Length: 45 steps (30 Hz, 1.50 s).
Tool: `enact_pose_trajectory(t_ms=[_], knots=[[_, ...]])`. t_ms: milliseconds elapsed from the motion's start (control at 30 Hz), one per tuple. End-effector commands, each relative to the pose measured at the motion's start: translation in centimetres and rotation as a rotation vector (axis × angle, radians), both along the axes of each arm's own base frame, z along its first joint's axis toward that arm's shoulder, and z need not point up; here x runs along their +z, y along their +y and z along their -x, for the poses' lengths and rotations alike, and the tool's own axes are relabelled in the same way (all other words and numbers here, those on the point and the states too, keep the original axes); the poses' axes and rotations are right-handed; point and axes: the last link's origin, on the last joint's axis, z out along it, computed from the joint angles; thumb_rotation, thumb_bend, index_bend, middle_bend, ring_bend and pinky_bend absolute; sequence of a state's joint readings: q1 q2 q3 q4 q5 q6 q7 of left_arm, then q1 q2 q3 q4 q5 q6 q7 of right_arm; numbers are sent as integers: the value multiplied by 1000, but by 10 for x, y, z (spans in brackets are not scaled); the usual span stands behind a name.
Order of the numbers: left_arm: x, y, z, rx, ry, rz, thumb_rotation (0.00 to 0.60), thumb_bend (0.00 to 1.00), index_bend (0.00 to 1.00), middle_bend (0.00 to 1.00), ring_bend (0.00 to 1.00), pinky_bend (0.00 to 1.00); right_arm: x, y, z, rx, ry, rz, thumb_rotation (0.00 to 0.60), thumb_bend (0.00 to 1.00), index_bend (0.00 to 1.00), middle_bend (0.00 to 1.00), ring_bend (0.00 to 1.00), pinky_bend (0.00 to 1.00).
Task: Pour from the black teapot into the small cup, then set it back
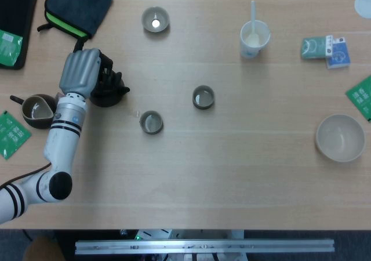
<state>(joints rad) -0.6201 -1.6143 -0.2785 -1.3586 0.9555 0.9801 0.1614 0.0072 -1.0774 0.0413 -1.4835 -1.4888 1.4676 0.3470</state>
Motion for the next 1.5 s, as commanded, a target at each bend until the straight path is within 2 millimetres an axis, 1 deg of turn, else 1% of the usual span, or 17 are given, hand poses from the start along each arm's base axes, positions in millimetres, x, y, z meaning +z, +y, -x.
enact_pose_trajectory(t_ms=[33,300,633,900,1100,1167,1233,1267,1333,1400,1467,1500], knots=[[-2,6,6,18,-19,-7,600,361,914,1000,861,67,0,0,0,-1,-1,0,600,122,310,290,204,253],[-6,16,20,58,-37,-20,600,361,908,1000,844,67,0,0,0,-3,2,1,600,121,310,289,204,253],[-9,21,36,93,-30,-25,600,361,899,984,814,67,0,0,-1,-4,6,0,600,121,310,290,204,253],[-12,20,42,109,-18,-12,600,361,879,902,741,67,0,0,-2,-3,6,-1,600,121,310,290,204,253],[-13,17,47,121,-3,-2,600,361,850,862,707,67,1,0,-2,-5,7,4,600,121,310,290,204,253],[-13,16,47,116,4,-1,600,360,807,823,669,67,1,1,-2,-5,7,4,600,121,310,290,204,253],[-12,16,47,108,23,3,600,360,747,765,607,67,1,0,-2,-4,7,2,600,121,310,290,204,253],[-12,15,47,103,36,6,595,360,708,732,557,67,1,0,-3,-1,6,2,600,121,310,290,204,253],[-10,14,46,97,57,13,567,360,636,675,472,67,1,0,-3,0,6,2,600,121,310,290,204,253],[-9,13,46,96,70,24,519,360,551,592,379,67,1,0,-3,2,5,1,600,122,310,290,204,253],[-7,12,46,100,83,42,490,360,504,528,316,67,1,-1,-3,3,5,2,600,121,310,290,204,253],[-6,11,46,101,89,50,456,360,474,487,277,67,1,0,-3,3,4,2,600,121,310,290,204,253]])
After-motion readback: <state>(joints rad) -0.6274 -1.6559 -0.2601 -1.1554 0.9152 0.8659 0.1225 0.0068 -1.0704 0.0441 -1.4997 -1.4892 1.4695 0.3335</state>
